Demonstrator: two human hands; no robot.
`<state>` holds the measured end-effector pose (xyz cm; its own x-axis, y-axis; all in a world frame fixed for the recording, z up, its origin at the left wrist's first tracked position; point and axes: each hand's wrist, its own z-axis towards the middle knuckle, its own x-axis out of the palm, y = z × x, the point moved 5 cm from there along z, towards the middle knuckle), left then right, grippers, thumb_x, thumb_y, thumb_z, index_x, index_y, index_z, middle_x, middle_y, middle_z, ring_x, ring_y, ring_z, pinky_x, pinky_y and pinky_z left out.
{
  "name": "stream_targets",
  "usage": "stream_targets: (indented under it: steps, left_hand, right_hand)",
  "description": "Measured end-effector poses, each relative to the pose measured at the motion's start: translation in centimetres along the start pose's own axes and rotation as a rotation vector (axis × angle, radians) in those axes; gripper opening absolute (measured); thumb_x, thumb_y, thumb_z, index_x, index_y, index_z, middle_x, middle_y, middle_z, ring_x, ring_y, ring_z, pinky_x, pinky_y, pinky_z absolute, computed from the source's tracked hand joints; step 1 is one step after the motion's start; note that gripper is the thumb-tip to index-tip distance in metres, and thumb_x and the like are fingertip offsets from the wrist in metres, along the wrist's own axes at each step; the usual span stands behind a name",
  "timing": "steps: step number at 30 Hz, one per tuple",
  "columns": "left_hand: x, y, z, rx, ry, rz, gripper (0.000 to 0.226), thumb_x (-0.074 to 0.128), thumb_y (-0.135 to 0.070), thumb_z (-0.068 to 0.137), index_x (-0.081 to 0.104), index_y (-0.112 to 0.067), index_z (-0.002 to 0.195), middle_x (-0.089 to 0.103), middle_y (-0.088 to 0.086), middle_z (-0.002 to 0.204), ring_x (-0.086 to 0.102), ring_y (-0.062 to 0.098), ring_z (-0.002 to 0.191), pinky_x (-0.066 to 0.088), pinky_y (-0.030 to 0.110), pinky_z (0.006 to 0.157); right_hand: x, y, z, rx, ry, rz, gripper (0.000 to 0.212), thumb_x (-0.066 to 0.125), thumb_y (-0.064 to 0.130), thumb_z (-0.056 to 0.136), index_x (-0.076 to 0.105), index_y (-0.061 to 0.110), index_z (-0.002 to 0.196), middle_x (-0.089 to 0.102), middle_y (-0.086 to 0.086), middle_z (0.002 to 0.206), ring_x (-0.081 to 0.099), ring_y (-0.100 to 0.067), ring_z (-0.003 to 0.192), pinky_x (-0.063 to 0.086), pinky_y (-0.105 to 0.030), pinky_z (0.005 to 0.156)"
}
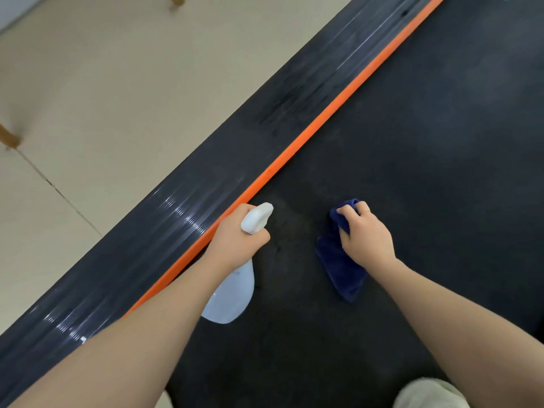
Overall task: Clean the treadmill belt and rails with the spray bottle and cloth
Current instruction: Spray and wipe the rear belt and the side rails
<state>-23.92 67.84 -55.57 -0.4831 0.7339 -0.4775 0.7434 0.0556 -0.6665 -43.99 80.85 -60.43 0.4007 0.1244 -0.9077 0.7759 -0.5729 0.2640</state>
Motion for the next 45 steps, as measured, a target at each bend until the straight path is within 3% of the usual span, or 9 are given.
stream_targets:
  steps: [6, 12, 16, 20, 27, 32, 35, 39, 45]
  left_hand:
    - [1.1, 1.9, -1.2, -0.094, 0.126, 0.103, 0.026, 0.06, -0.016, 0.086, 0.056, -0.013, 0.111, 0.059, 0.004, 0.103, 0.056, 0.017, 0.093, 0.045, 0.024, 0.07]
    - [5.3, -1.2, -2.5, 0.102, 0.259, 0.011, 0.02, 0.061, -0.012, 0.083, 0.058, -0.012, 0.103, 0.058, -0.004, 0.095, 0.054, 0.008, 0.082, 0.041, 0.013, 0.062]
    - [9.8, -3.6, -2.9, 0.109, 0.422, 0.038, 0.04, 0.061, -0.016, 0.085, 0.045, -0.021, 0.122, 0.053, -0.005, 0.105, 0.053, 0.011, 0.092, 0.046, 0.023, 0.071]
    - [11.9, -3.7, -3.5, 0.096, 0.456, 0.052, 0.031, 0.061, -0.018, 0.085, 0.046, -0.021, 0.112, 0.055, -0.001, 0.105, 0.053, 0.009, 0.082, 0.048, 0.025, 0.07]
    - [3.1, -3.0, -1.4, 0.188, 0.133, -0.033, 0.043, 0.06, -0.014, 0.086, 0.049, -0.023, 0.127, 0.053, -0.012, 0.108, 0.053, 0.006, 0.093, 0.036, 0.008, 0.068]
    - [-2.8, -2.5, 0.5, 0.327, -0.012, 0.033, 0.035, 0.052, -0.024, 0.075, 0.059, -0.021, 0.109, 0.056, -0.012, 0.091, 0.05, 0.008, 0.086, 0.039, 0.006, 0.07]
    - [-4.8, -1.3, 2.2, 0.324, -0.071, 0.023, 0.026, 0.051, -0.02, 0.07, 0.056, -0.02, 0.095, 0.055, 0.0, 0.083, 0.045, 0.009, 0.078, 0.038, 0.006, 0.065]
    - [-5.2, -0.4, 3.7, 0.23, -0.103, -0.011, 0.016, 0.046, -0.02, 0.065, 0.044, -0.026, 0.079, 0.047, 0.002, 0.081, 0.038, 0.012, 0.076, 0.036, 0.023, 0.064]
    - [-4.9, 0.1, 5.1, 0.161, -0.13, -0.009, 0.025, 0.043, -0.018, 0.061, 0.045, -0.001, 0.079, 0.047, 0.016, 0.076, 0.031, 0.013, 0.065, 0.032, 0.026, 0.058]
  right_hand:
    - [0.0, -1.5, -3.9, 0.339, -0.134, 0.503, 0.026, 0.051, 0.013, 0.09, 0.058, 0.021, 0.114, 0.051, 0.001, 0.106, 0.051, -0.019, 0.094, 0.035, -0.027, 0.076]
    - [-1.3, -4.2, -10.2, 0.508, -0.283, 0.561, 0.033, 0.051, 0.0, 0.083, 0.061, 0.016, 0.111, 0.053, 0.0, 0.103, 0.047, -0.012, 0.092, 0.029, -0.016, 0.073]
    - [-1.7, -5.9, -14.6, 0.629, -0.35, 0.585, 0.036, 0.049, -0.003, 0.081, 0.06, 0.014, 0.111, 0.055, -0.002, 0.107, 0.047, -0.013, 0.096, 0.028, -0.015, 0.078]
    - [-0.4, -7.0, -16.8, 0.771, -0.322, 0.649, 0.041, 0.051, 0.002, 0.084, 0.052, 0.013, 0.123, 0.052, -0.005, 0.122, 0.046, -0.015, 0.107, 0.031, -0.023, 0.089]
    - [-0.9, 1.8, -8.5, 0.425, -0.348, 0.686, 0.045, 0.064, 0.019, 0.087, 0.047, 0.014, 0.129, 0.046, 0.001, 0.132, 0.044, -0.011, 0.114, 0.027, -0.01, 0.087]
    - [1.5, 5.8, -2.0, 0.235, -0.198, 0.332, 0.05, 0.046, 0.041, 0.095, 0.034, 0.032, 0.143, 0.027, 0.001, 0.152, 0.018, -0.023, 0.141, 0.014, -0.045, 0.114]
    - [3.4, 7.5, -2.1, 0.213, -0.147, 0.205, 0.053, 0.049, 0.041, 0.093, 0.032, 0.035, 0.143, 0.028, -0.005, 0.151, 0.025, -0.028, 0.136, 0.021, -0.047, 0.107]
    - [4.2, 11.9, -0.5, -0.001, -0.222, 0.171, 0.058, 0.065, 0.015, 0.083, 0.045, 0.017, 0.138, 0.048, -0.02, 0.13, 0.055, -0.039, 0.096, 0.048, -0.044, 0.076]
    - [0.7, 7.0, 6.8, 0.402, -0.332, 0.121, 0.055, 0.043, 0.01, 0.092, 0.031, 0.024, 0.144, 0.04, -0.009, 0.128, 0.049, -0.031, 0.094, 0.036, -0.036, 0.072]
